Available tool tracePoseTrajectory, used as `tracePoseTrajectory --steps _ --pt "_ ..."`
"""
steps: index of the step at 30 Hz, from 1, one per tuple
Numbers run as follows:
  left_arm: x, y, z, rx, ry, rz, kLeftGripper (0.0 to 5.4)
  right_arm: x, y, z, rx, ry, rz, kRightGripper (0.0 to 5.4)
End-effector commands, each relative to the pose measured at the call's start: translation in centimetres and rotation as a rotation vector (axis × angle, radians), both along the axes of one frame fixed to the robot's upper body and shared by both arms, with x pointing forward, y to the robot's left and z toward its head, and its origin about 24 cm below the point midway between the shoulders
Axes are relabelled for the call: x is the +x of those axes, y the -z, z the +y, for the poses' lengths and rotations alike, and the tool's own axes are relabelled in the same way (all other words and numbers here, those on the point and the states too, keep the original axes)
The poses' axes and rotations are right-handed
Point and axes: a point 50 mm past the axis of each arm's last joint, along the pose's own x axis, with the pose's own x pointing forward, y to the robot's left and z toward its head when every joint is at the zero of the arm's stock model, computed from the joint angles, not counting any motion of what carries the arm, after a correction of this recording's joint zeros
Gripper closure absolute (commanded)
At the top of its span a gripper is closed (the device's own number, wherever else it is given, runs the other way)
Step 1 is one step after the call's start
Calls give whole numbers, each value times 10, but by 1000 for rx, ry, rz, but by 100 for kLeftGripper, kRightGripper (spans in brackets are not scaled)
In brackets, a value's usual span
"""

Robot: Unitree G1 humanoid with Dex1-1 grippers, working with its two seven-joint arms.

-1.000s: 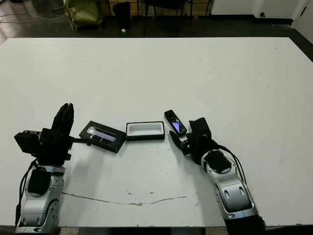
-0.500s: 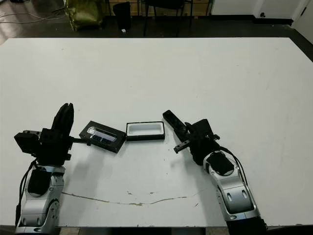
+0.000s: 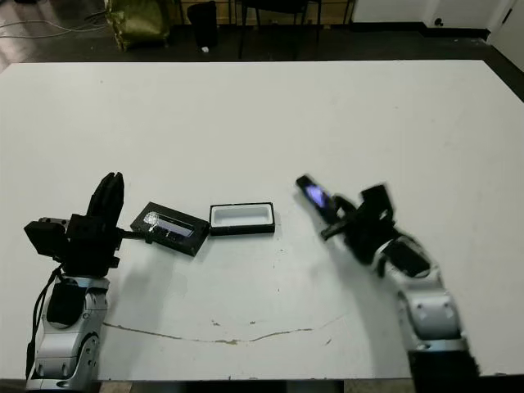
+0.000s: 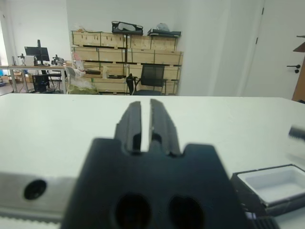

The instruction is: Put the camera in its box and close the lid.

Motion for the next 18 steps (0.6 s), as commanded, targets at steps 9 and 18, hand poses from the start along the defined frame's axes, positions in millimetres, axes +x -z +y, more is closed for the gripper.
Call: tracePoseTrajectory --steps 9,18 --pt "-2 7 2 16 -9 40 540 46 -45 -20 -7 -214 -12 530" --pt "-3 8 2 10 -12 40 540 65 -50 6 -263 -518 -11 530"
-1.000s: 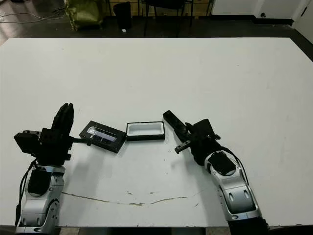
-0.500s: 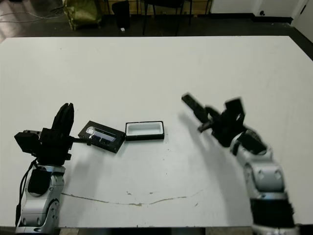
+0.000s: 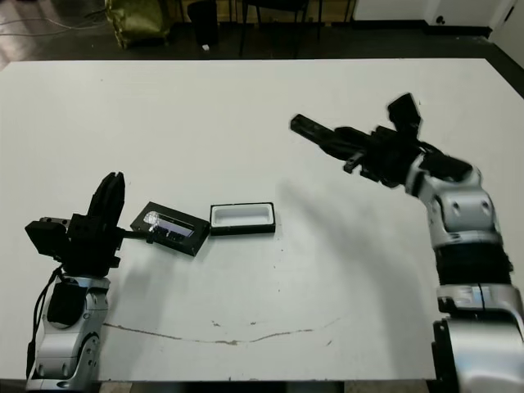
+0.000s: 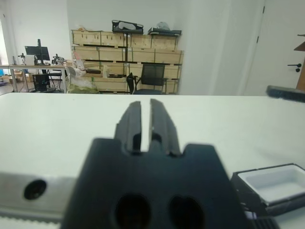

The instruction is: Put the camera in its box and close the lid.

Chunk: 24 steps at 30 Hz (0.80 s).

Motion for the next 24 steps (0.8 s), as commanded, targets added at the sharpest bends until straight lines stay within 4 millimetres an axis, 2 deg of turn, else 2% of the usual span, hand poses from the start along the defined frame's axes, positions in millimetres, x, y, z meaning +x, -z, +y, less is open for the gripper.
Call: tracePoseTrajectory --steps 1,11,24 --pt "-3 9 3 2 -10 39 540 3 1 6 -103 -93 -11 530" --pt "-4 9 4 -2 -14 38 540 4 8 31 -232 -322 78 530" --pt "-4 10 3 -5 -10 44 540 -1 14 37 -213 -445 211 530"
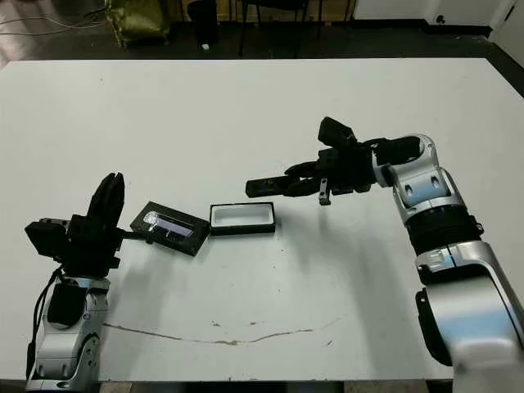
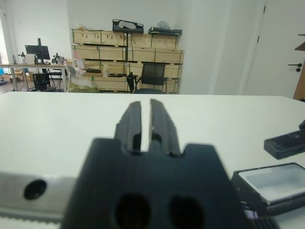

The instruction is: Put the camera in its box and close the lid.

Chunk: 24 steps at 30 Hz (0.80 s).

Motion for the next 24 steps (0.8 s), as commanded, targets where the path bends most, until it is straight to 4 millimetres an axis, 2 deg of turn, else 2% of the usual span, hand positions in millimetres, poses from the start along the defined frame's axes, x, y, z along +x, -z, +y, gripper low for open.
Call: tracePoseTrajectory --steps 1,14,24 --pt "-4 9 2 0 -7 40 540 1 1 2 4 -13 24 530" --pt "-4 10 1 -7 -7 47 540 2 13 10 54 -73 143 530" --pt "-4 10 0 -1 -9 50 540 2 16 20 51 -110 143 530"
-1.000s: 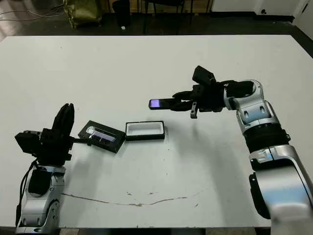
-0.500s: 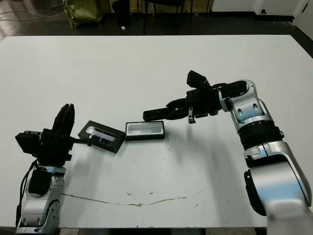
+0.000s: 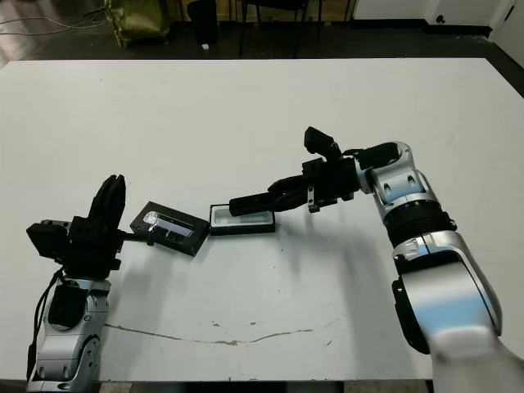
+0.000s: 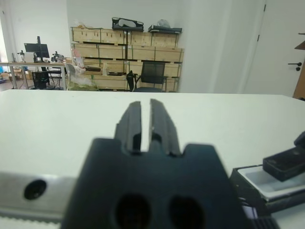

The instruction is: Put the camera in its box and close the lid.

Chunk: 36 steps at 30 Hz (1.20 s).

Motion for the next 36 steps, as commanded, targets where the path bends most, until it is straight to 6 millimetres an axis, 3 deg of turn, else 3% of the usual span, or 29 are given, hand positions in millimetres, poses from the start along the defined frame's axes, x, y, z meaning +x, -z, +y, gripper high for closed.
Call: tracePoseTrajectory --steps 1,36 --pt "-3 7 1 0 -11 43 540 2 -3 4 -11 -13 -12 530" --pt "-4 9 0 -7 -7 44 540 1 -3 23 -26 -56 -14 530"
